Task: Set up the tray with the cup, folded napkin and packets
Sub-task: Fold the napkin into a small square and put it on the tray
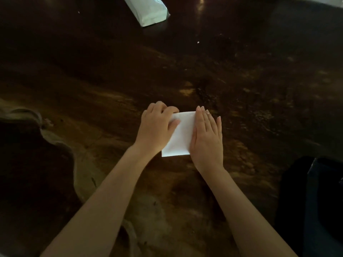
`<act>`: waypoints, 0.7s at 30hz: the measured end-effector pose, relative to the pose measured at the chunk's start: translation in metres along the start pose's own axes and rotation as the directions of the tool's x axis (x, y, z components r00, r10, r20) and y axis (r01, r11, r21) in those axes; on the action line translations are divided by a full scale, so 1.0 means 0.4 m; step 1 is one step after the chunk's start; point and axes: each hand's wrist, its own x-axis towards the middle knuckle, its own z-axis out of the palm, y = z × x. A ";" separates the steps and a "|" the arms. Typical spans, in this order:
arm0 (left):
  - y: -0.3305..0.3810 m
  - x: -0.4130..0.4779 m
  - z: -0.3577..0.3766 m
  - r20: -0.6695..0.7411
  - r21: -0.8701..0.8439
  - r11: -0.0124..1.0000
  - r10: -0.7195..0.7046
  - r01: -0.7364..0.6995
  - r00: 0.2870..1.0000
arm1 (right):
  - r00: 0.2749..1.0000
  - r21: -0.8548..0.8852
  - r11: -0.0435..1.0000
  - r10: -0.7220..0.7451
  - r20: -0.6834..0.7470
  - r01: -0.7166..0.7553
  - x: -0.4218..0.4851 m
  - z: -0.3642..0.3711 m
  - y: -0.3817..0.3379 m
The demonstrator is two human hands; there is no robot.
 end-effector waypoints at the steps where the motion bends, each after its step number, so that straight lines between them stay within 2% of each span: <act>1: -0.002 0.016 -0.014 0.064 -0.020 1.000 0.007 -0.006 0.998 | 1.000 0.019 1.000 0.000 -0.003 0.000 0.001 -0.001 0.000; 4: -0.001 0.056 -0.055 0.252 -0.100 0.993 -0.030 0.057 0.967 | 1.000 0.142 0.989 0.024 0.013 -0.026 0.007 -0.014 -0.001; 9: -0.002 0.043 -0.093 0.336 -0.298 0.954 0.104 0.001 0.936 | 0.987 0.445 0.882 0.122 0.106 -0.157 0.021 -0.066 -0.001; 16: 0.022 -0.012 -0.094 0.225 -0.464 0.885 0.167 -0.045 0.960 | 0.970 0.580 0.779 0.163 0.181 -0.239 0.051 -0.126 0.011; 19: 0.033 -0.022 -0.100 0.199 -0.515 0.856 0.167 -0.042 0.966 | 0.966 0.575 0.779 0.161 0.201 -0.249 0.047 -0.140 0.020; 21: 0.040 -0.032 -0.104 0.231 -0.542 0.840 0.140 0.008 0.963 | 0.974 0.553 0.802 0.174 0.144 -0.225 0.039 -0.151 0.021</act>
